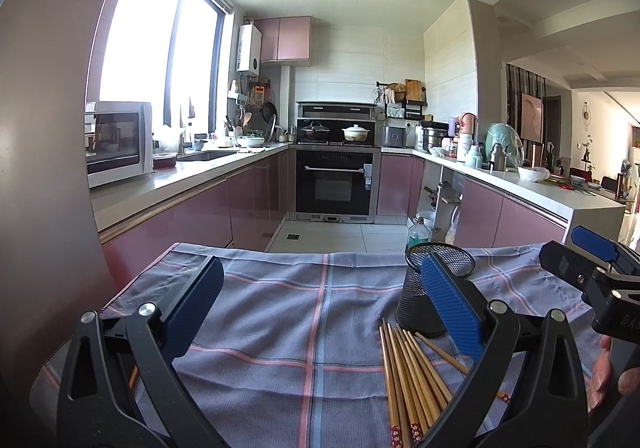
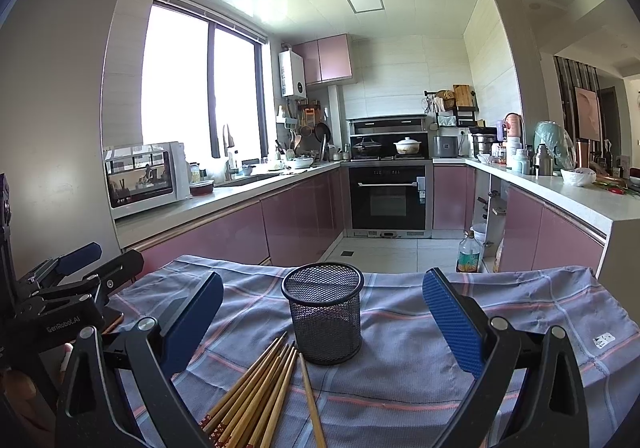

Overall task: Organize utensils
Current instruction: 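Close the left tool on one chopstick while the right tool grasps another chopstick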

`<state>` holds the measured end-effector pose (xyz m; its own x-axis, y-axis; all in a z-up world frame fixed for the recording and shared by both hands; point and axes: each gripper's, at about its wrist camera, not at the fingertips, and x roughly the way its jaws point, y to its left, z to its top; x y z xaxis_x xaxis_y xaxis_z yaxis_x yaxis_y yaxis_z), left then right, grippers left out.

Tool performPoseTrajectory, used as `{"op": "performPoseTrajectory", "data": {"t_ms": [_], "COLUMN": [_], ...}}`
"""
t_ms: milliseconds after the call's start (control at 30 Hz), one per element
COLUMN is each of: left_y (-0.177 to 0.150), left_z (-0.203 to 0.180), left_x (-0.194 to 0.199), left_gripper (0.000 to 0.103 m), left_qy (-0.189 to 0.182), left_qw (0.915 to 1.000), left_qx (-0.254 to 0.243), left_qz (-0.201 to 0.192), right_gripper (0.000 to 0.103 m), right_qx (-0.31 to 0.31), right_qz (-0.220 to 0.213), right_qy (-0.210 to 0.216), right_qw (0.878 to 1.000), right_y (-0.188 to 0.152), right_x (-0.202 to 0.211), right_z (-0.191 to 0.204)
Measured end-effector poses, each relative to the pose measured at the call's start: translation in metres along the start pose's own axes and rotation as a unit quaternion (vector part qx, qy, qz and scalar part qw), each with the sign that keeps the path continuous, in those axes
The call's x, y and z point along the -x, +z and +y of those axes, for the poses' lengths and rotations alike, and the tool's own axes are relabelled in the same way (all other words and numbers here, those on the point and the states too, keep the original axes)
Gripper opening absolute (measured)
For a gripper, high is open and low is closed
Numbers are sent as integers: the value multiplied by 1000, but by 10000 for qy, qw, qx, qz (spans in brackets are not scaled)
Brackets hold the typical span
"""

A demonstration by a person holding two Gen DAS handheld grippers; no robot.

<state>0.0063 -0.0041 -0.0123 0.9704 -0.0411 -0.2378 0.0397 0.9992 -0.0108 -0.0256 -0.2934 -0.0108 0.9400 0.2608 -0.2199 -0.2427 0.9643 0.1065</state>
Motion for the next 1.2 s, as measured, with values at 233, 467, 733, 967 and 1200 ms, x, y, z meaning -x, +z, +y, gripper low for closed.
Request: {"op": "performPoseTrajectory", "data": {"t_ms": [233, 467, 733, 967, 1200], "left_y": [-22, -60, -86, -91, -88], "left_z": [-5, -15, -31, -39, -41], "left_x": [-30, -77, -116, -133, -144], "left_gripper": [97, 79, 59, 55, 46], "left_qy": [-326, -702, -1005, -1197, -1356], "left_qw": [9951, 9768, 9536, 9388, 9291], "left_qx": [-319, -649, -907, -1117, -1200], "left_qz": [876, 1917, 2689, 3032, 3224], "right_gripper": [97, 77, 54, 42, 40], "right_qx": [75, 515, 812, 888, 895], "right_qz": [794, 2084, 2899, 3245, 3296], "right_qy": [57, 178, 436, 492, 520], "right_qw": [9968, 9765, 9526, 9404, 9384], "right_y": [-14, -46, -75, -85, -87], "right_x": [-20, -57, -87, -104, -112], "right_z": [-14, -11, 2, 5, 4]}}
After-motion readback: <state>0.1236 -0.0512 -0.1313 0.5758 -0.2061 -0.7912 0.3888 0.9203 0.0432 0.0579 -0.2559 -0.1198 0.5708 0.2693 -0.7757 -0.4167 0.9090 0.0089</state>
